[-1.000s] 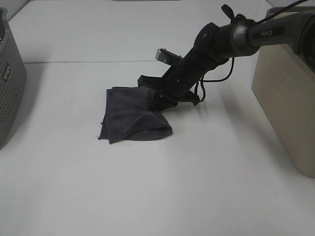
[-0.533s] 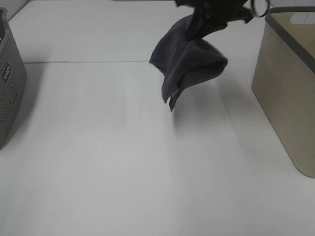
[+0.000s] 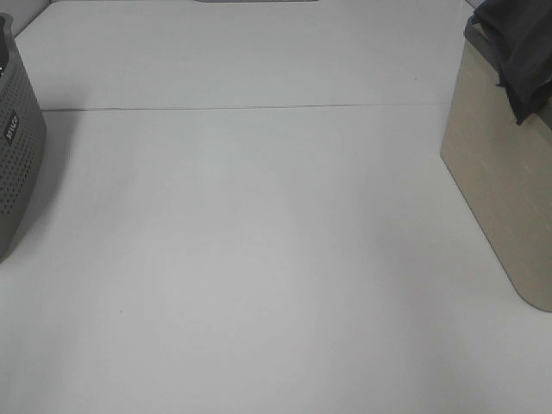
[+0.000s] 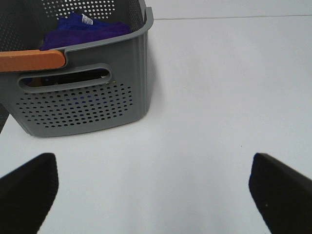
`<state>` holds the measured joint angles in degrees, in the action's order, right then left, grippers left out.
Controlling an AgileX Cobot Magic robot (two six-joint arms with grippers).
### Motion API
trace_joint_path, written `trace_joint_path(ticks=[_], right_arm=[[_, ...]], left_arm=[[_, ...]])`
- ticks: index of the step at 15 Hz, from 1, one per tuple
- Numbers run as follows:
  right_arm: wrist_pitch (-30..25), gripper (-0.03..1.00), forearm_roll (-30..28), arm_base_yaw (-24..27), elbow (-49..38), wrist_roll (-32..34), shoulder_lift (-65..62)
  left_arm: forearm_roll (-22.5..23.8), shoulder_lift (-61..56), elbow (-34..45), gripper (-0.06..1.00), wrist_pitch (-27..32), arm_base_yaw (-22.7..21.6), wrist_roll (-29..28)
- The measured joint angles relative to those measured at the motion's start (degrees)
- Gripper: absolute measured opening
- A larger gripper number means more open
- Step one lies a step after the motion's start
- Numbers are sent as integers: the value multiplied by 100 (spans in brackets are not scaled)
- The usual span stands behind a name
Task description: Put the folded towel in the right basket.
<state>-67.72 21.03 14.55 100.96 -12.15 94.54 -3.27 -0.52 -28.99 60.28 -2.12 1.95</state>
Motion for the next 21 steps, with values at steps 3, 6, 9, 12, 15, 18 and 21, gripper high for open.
trace_joint_path(ticks=[3, 6, 9, 12, 15, 18, 21], right_arm=[[17, 6, -344, 521, 0, -189, 115], [46, 6, -596, 561, 0, -195, 372], [63, 31, -539, 561, 0, -195, 613], [138, 88, -458, 561, 0, -178, 619], [-6, 97, -447, 430, 0, -86, 619], [11, 97, -1352, -728, 0, 710, 533], [34, 97, -1484, -1770, 0, 1249, 418]], left_arm=[[0, 0, 0, 99, 0, 0, 0], [0, 0, 0, 99, 0, 0, 0], [0, 0, 0, 99, 0, 0, 0], [0, 0, 0, 99, 0, 0, 0], [0, 0, 0, 99, 0, 0, 0], [0, 0, 0, 99, 0, 0, 0], [0, 0, 0, 99, 0, 0, 0]])
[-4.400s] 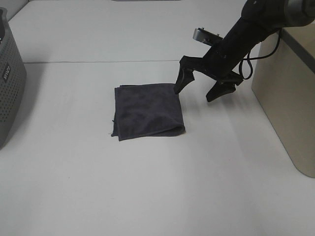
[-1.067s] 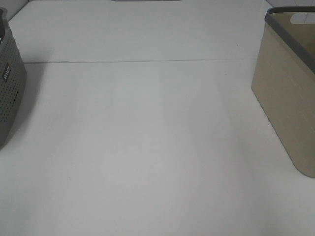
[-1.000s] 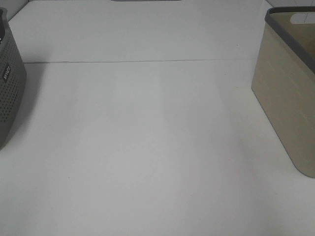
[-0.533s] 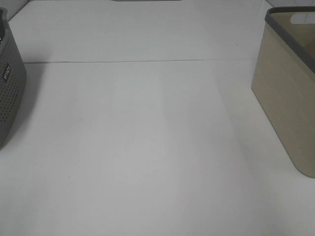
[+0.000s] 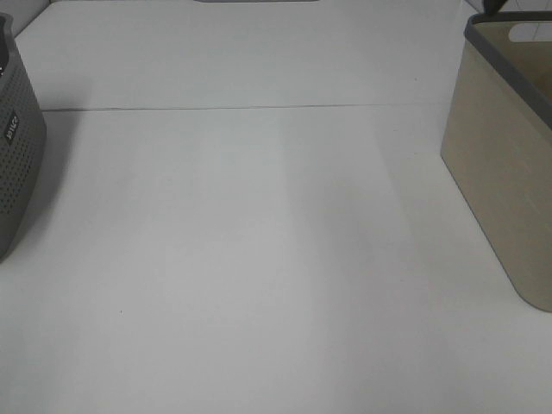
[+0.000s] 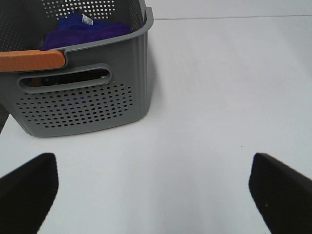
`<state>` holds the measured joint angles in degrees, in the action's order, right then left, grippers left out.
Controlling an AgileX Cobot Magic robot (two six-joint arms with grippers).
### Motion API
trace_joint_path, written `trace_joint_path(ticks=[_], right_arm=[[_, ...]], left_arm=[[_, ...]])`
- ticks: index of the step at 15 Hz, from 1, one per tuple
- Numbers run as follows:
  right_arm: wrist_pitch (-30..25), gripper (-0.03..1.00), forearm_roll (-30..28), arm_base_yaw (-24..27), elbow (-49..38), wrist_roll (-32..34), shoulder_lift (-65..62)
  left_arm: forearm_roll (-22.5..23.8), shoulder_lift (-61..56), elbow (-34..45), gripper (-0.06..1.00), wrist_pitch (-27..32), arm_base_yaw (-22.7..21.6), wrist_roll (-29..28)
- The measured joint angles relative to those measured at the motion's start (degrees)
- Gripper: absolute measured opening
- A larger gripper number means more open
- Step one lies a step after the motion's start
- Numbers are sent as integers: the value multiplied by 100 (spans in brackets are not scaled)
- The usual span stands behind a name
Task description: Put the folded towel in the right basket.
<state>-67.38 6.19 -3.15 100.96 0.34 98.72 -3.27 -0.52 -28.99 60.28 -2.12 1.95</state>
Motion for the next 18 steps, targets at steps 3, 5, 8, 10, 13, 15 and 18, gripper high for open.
trace_joint_path(ticks=[3, 5, 8, 10, 13, 15, 18], right_arm=[[-172, 97, -155, -619, -206, 206, -155], [-11, 97, -258, -670, -1020, 241, -808], [464, 97, -275, -670, -2532, 252, -2269], [733, 97, -275, -670, -3845, 269, -3535], [791, 97, -298, -670, -5340, 395, -5357], [791, 97, -367, -670, -6245, 413, -6629], [607, 97, -493, -670, -6864, 413, -7741]], left_arm=[[0, 0, 0, 99, 0, 0, 0], [0, 0, 0, 99, 0, 0, 0], [0, 0, 0, 99, 0, 0, 0], [0, 0, 0, 99, 0, 0, 0], [0, 0, 0, 99, 0, 0, 0], [0, 0, 0, 99, 0, 0, 0], [0, 0, 0, 99, 0, 0, 0]])
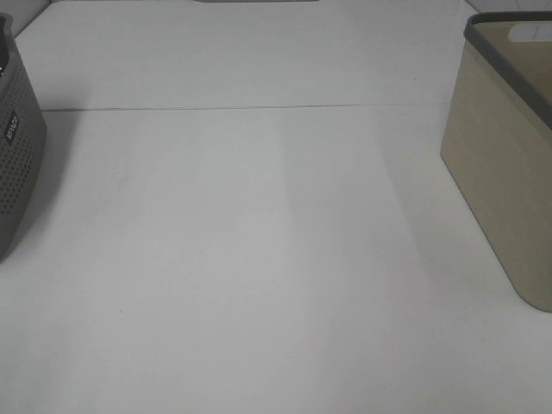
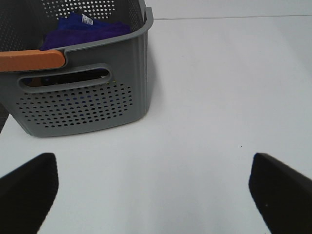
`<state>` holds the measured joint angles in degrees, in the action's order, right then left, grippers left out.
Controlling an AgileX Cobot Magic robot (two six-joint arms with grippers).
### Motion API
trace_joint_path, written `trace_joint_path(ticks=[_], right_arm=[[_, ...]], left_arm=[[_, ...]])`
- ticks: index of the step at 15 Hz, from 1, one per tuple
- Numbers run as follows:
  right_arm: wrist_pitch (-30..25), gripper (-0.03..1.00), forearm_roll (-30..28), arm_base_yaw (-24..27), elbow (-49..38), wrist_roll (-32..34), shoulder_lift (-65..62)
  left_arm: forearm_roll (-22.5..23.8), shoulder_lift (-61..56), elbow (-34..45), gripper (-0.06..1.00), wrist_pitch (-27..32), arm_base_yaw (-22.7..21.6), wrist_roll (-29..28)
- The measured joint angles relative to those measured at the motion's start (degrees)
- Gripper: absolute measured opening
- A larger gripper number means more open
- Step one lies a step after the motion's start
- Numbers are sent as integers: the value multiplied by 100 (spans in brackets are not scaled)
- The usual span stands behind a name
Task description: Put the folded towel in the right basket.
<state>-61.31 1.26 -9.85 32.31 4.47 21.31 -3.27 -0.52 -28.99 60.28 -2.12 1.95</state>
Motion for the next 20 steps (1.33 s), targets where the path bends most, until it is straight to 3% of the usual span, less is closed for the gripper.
trace_joint_path(ticks=[6, 14, 17, 20], right_arm=[[-195, 97, -29, 0, -619, -195, -2126], [-189, 97, -23, 34, -619, -498, -2149], [-189, 97, -23, 493, -619, -498, -2149], [-189, 97, -23, 596, -619, -504, -2149]], left_arm=[[0, 0, 0, 99, 0, 0, 0], [0, 0, 0, 99, 0, 0, 0], [0, 0, 0, 99, 0, 0, 0], [0, 0, 0, 99, 0, 0, 0]])
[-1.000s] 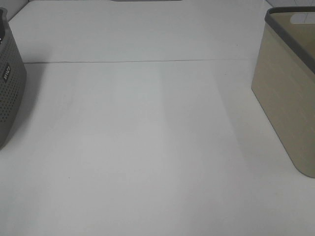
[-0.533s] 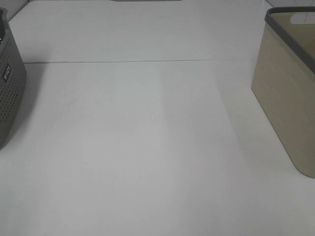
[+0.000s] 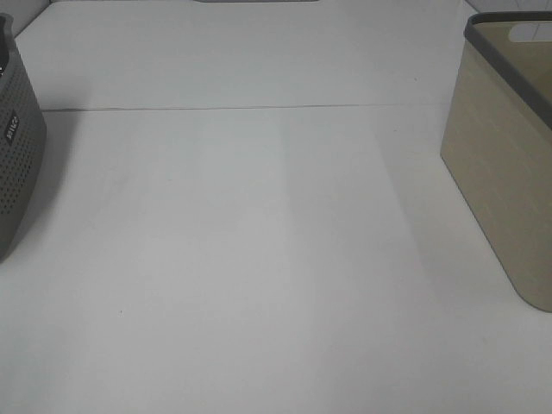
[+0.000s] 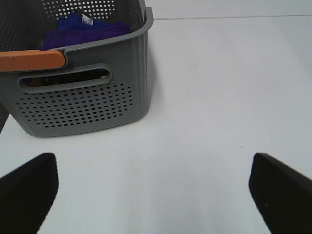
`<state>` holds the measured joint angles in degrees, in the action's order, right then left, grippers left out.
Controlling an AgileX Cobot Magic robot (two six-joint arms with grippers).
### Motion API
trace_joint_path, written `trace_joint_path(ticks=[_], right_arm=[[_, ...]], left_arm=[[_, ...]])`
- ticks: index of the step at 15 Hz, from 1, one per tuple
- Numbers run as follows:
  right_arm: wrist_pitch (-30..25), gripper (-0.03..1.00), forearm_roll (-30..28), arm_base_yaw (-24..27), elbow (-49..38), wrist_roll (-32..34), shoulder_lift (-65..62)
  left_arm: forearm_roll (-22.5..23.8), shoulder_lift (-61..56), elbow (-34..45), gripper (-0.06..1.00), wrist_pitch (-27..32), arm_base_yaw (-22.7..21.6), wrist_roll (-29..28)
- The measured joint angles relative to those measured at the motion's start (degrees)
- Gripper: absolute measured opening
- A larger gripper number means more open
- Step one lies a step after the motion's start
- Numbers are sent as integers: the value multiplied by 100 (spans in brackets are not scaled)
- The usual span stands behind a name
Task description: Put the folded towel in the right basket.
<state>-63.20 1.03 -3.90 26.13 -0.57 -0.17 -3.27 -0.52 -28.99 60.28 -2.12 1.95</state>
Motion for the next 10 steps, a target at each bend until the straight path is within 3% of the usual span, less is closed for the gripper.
trace_joint_path(ticks=[10], right_arm=[[0, 97, 0, 0, 0, -11, 0]], left_arm=[[0, 0, 0, 99, 0, 0, 0]])
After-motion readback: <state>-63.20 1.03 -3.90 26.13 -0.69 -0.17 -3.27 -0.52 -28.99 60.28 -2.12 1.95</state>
